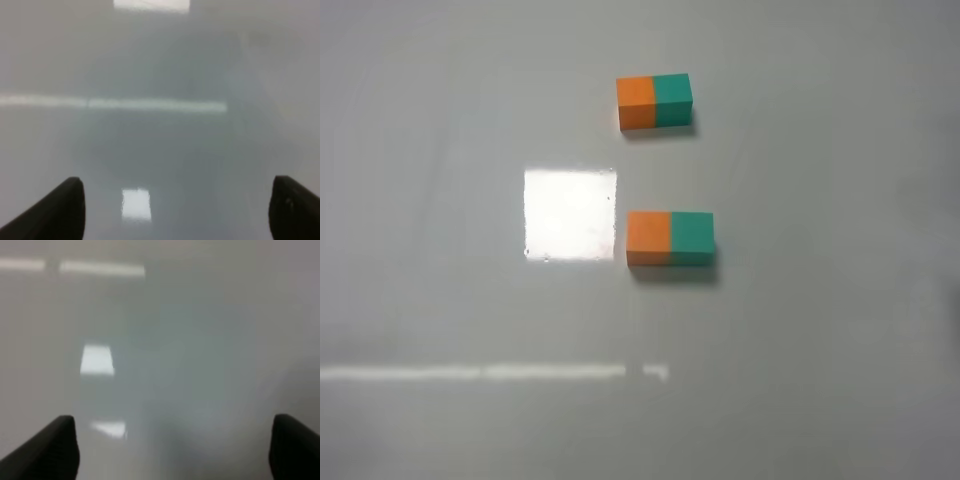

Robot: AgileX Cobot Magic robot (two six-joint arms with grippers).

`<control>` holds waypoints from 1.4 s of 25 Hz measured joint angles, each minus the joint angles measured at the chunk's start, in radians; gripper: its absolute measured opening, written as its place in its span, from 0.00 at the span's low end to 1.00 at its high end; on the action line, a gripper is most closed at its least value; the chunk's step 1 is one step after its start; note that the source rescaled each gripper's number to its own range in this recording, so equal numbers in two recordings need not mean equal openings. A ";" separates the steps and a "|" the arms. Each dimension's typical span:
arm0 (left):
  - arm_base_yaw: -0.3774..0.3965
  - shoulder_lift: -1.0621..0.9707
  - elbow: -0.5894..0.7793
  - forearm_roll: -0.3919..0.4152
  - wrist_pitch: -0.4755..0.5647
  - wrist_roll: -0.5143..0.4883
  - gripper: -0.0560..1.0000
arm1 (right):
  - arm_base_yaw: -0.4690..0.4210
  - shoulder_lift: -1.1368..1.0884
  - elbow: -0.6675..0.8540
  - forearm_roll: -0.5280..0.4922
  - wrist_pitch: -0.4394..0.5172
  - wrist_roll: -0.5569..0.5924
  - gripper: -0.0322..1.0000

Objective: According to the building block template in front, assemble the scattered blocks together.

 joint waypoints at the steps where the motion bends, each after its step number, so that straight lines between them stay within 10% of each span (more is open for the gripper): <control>1: 0.000 0.000 0.000 0.000 0.000 0.000 0.05 | -0.017 -0.039 0.055 0.004 0.000 0.011 0.86; 15: 0.000 0.000 0.000 0.000 0.000 0.002 0.05 | -0.026 -0.734 0.654 0.027 -0.041 0.103 0.86; 35: 0.000 0.000 0.000 0.000 0.000 0.001 0.05 | -0.026 -1.049 0.716 0.018 -0.096 0.092 0.83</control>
